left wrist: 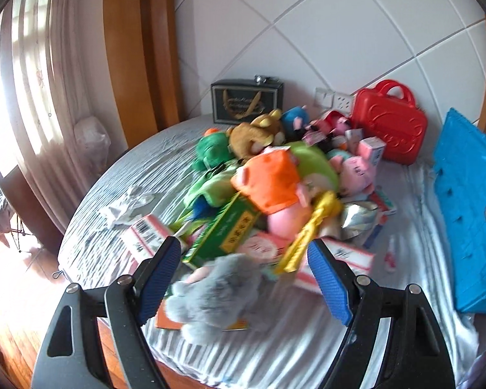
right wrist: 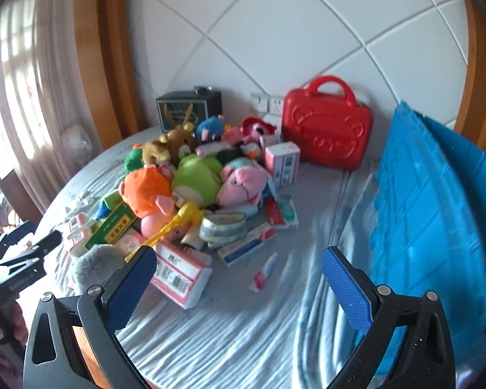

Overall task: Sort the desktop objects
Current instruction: 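Move both tools back over the pile of items, then grasp the grey plush toy with the left tool while the right tool grasps the ointment tube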

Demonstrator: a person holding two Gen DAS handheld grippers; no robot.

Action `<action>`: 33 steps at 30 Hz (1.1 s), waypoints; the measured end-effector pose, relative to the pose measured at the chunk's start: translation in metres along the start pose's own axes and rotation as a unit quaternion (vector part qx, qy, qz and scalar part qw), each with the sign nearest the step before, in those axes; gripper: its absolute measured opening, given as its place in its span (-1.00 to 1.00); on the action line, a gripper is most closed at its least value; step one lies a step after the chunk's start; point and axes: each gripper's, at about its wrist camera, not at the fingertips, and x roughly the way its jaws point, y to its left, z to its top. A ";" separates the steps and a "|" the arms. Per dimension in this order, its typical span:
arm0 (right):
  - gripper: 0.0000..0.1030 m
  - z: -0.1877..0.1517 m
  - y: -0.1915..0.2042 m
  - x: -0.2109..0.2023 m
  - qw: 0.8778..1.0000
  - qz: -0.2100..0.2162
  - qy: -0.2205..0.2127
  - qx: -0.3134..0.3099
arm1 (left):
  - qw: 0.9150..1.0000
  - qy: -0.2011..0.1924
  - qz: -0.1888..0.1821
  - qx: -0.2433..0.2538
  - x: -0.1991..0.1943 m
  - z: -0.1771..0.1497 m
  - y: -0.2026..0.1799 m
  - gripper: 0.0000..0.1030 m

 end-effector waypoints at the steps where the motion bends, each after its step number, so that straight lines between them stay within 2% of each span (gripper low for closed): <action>1: 1.00 -0.003 0.002 0.005 1.000 -0.004 0.008 0.006 | 1.000 0.007 0.000 0.000 0.006 -0.003 0.006 0.56; 6: 1.00 -0.022 0.007 0.036 0.998 -0.024 0.054 0.032 | 0.998 0.056 -0.007 0.002 0.044 -0.021 0.031 0.56; 12: 1.00 -0.040 -0.006 0.073 0.993 -0.050 0.102 0.043 | 0.994 0.107 -0.021 -0.006 0.087 -0.040 0.032 0.56; 20: 1.00 -0.054 -0.034 0.134 0.984 -0.058 0.162 0.047 | 0.987 0.162 0.018 0.010 0.140 -0.050 0.020 0.56; 25: 1.00 -0.060 -0.059 0.174 0.977 -0.063 0.196 0.054 | 0.982 0.188 0.016 -0.004 0.162 -0.055 0.019 0.56; 27: 1.00 -0.062 -0.067 0.191 0.974 -0.063 0.210 0.059 | 0.981 0.191 0.019 -0.003 0.168 -0.055 0.017 0.51; 29: 1.00 -0.063 -0.075 0.208 0.971 -0.058 0.221 0.068 | 0.981 0.193 0.016 -0.005 0.173 -0.054 0.015 0.32; 31: 0.99 -0.064 -0.082 0.225 0.969 -0.045 0.229 0.079 | 0.979 0.202 0.015 -0.008 0.179 -0.052 0.013 0.25; 32: 0.95 -0.063 -0.084 0.230 0.968 -0.041 0.231 0.082 | 0.978 0.206 0.016 -0.007 0.182 -0.052 0.013 0.22; 33: 0.75 -0.062 -0.084 0.238 0.967 -0.044 0.236 0.081 | 0.978 0.209 0.017 -0.006 0.185 -0.053 0.013 0.20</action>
